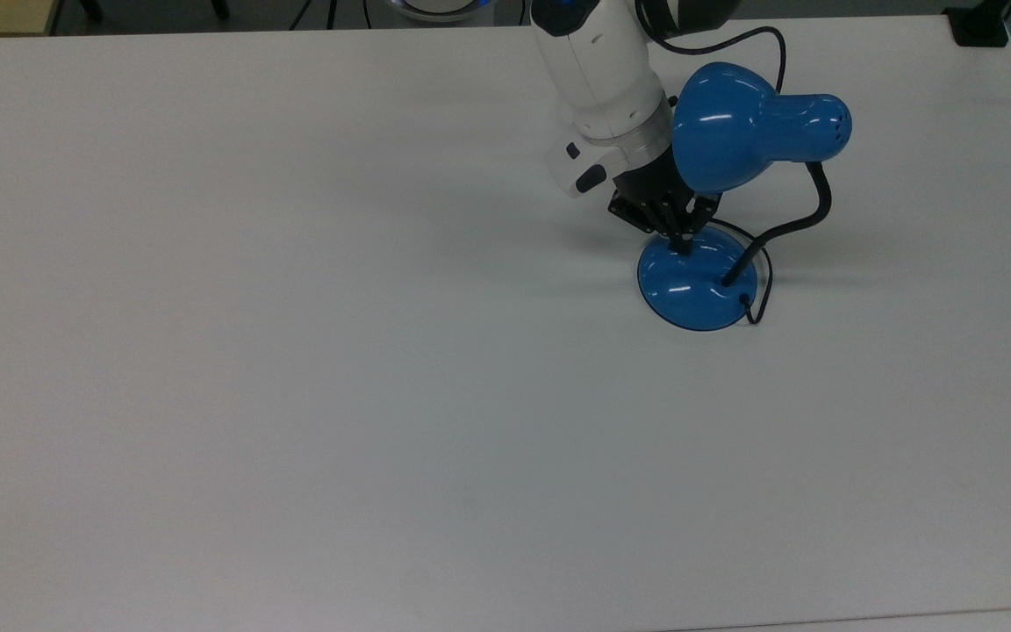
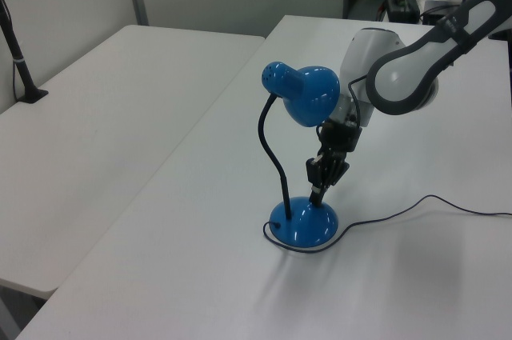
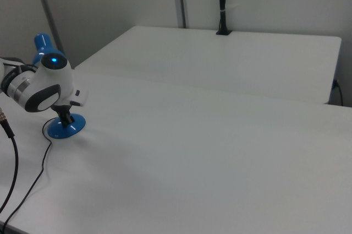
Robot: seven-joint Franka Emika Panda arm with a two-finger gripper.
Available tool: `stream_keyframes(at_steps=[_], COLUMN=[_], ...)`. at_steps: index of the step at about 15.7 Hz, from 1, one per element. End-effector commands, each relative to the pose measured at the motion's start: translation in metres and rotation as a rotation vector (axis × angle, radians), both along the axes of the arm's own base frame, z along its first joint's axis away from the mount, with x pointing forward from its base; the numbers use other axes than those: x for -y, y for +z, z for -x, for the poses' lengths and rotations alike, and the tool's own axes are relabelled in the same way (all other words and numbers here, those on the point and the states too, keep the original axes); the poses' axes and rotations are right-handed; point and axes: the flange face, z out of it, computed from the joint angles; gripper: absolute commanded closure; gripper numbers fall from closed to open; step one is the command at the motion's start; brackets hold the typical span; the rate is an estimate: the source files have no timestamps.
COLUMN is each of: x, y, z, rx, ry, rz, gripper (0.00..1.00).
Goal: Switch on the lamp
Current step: 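Press down on the lamp base switch with the gripper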
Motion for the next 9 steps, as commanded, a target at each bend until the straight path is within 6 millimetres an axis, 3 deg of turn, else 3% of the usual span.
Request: stream_keyframes(at_steps=[1, 9], x=[-0.0062, -0.0070], y=[-0.0044, -0.0051], z=[-0.0011, 0.0010], rx=[0.003, -0.003], ry=[-0.026, -0.020], rz=[-0.011, -0.009], gripper=[1.00, 1.00])
